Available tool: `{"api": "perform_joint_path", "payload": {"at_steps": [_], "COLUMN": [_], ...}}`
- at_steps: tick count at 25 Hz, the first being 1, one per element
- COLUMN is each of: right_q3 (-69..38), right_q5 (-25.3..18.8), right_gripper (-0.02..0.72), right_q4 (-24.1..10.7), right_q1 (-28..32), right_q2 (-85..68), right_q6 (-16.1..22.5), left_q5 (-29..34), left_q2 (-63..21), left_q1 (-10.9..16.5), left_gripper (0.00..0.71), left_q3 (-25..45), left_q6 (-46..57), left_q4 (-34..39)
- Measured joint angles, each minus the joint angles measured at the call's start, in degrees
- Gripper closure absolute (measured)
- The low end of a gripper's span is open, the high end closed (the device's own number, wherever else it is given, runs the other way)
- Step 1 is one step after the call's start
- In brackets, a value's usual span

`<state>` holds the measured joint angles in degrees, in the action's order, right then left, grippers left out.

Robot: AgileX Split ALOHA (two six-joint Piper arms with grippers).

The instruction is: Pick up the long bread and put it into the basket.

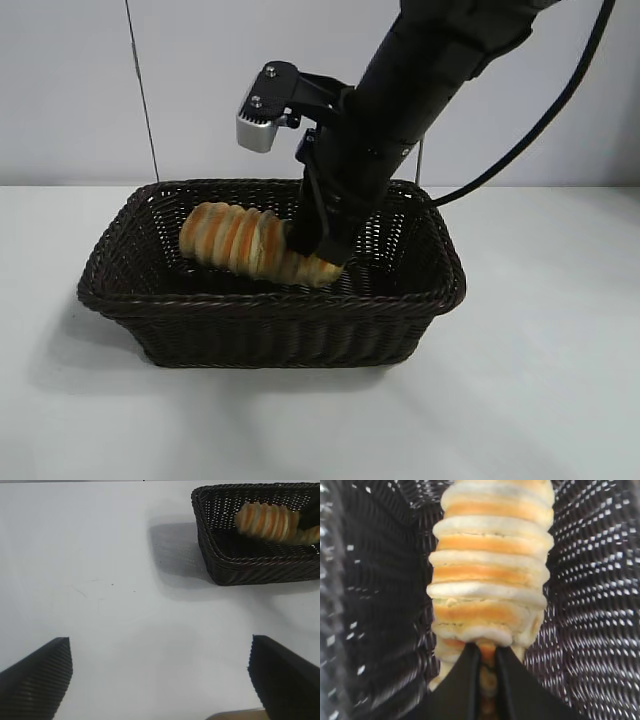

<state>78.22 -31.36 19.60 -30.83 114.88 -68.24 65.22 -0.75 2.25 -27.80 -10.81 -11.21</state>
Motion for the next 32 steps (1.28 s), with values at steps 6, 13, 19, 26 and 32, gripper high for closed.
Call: {"api": "perform_joint_path", "payload": {"at_steps": [6, 13, 19, 26, 32], "right_q3": [0.1, 0.1, 0.8, 8.5, 18.1], "right_q5": [1.3, 2.7, 3.0, -7.5, -22.0], "right_gripper": [0.574, 0.224, 0.120, 0.026, 0.011], "right_q4": [-0.1, -0.1, -0.2, -6.5, -17.4], "right_q1": [0.0, 0.0, 0.0, 1.5, 6.9], "right_q2": [0.1, -1.3, -6.6, -9.1, -9.1], "right_q6": [0.7, 1.8, 11.8, 40.3, 64.6], "left_q5": [0.0, 0.0, 0.0, 0.0, 0.0], "left_q2": [0.0, 0.0, 0.0, 0.0, 0.0], "left_q1": [0.0, 0.0, 0.0, 0.0, 0.0], "left_gripper": [0.023, 0.023, 0.023, 0.023, 0.023], "left_q3": [0.0, 0.0, 0.0, 0.0, 0.0], "left_q6": [0.0, 0.0, 0.0, 0.0, 0.0], "left_q4": [0.0, 0.0, 0.0, 0.0, 0.0]}}
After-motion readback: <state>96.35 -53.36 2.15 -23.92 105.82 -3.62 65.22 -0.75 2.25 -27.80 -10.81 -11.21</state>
